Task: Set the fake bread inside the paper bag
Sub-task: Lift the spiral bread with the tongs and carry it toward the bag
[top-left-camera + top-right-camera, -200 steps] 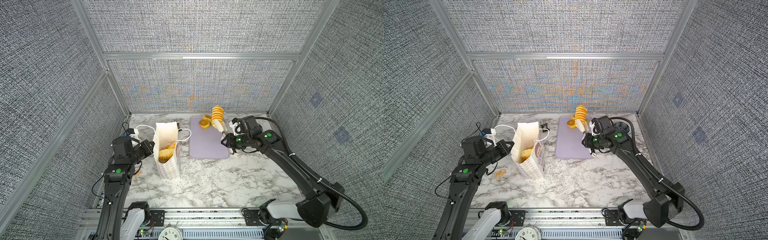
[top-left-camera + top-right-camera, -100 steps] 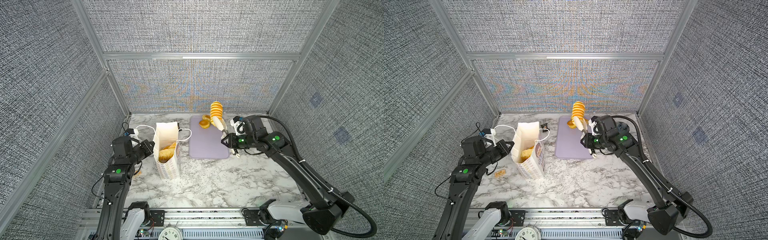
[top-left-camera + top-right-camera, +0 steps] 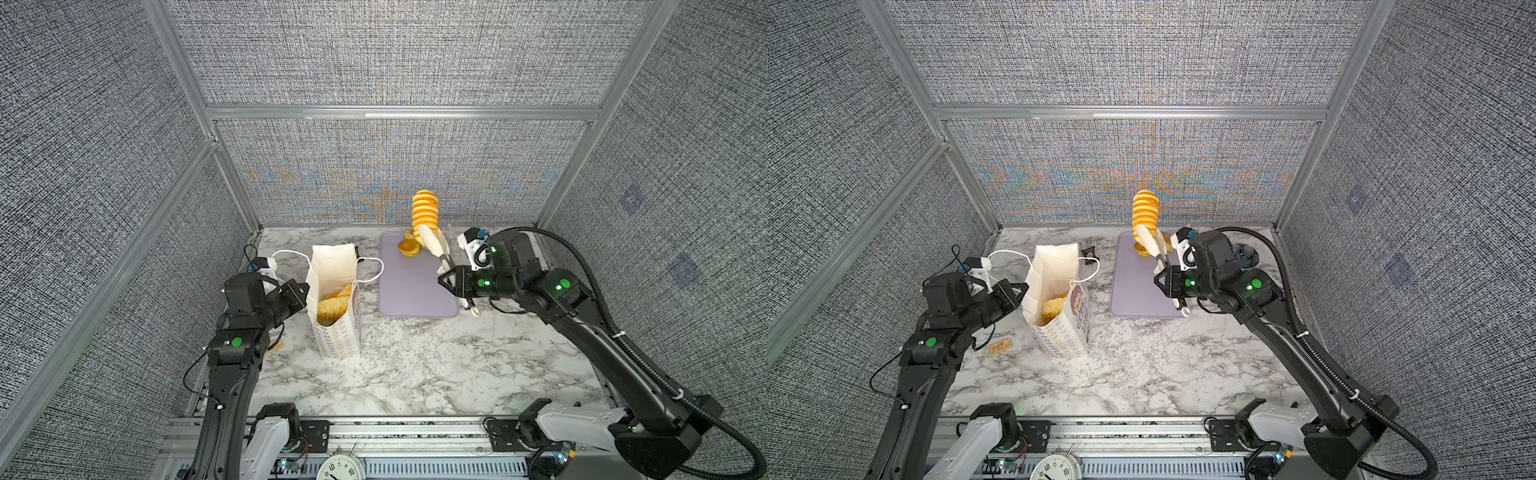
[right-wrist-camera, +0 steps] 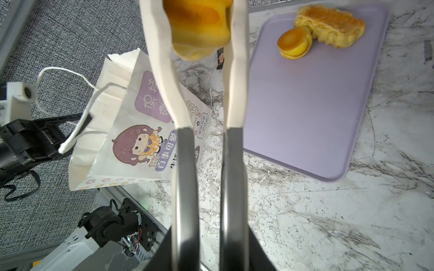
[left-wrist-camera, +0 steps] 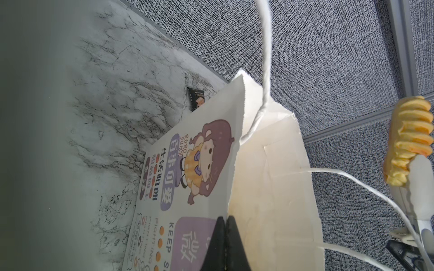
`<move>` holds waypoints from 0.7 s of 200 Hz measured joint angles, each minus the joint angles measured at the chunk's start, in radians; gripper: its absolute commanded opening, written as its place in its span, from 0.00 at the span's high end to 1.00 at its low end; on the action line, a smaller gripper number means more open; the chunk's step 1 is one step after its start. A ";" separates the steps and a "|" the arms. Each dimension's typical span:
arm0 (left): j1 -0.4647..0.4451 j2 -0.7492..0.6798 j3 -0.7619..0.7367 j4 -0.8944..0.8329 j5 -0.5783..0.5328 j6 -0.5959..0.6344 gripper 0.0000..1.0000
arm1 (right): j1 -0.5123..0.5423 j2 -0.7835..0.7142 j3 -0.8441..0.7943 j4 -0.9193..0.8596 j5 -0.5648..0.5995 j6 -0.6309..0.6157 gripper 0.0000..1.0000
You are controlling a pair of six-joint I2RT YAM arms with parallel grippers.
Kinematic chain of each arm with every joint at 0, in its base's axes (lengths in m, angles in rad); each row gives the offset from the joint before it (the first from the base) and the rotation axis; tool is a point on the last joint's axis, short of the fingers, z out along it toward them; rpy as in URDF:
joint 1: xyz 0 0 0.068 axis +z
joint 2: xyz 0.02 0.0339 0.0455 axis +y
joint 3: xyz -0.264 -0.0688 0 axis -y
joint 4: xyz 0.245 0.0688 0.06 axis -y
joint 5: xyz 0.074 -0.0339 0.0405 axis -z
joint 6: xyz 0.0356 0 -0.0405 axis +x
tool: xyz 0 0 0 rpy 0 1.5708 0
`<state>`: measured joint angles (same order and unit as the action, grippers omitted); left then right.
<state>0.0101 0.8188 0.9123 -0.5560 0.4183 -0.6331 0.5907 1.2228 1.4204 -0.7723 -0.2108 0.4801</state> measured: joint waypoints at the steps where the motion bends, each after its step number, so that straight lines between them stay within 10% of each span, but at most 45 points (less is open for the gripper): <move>1: 0.000 0.000 0.000 0.000 0.000 0.000 1.00 | 0.000 0.000 0.000 0.000 0.000 0.000 0.68; 140: 0.000 0.006 0.000 0.002 0.001 0.000 1.00 | 0.170 0.044 0.107 0.003 0.027 -0.006 0.68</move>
<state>0.0101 0.8246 0.9123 -0.5545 0.4194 -0.6327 0.7609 1.2671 1.5272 -0.7696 -0.1833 0.4736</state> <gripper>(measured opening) 0.049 0.319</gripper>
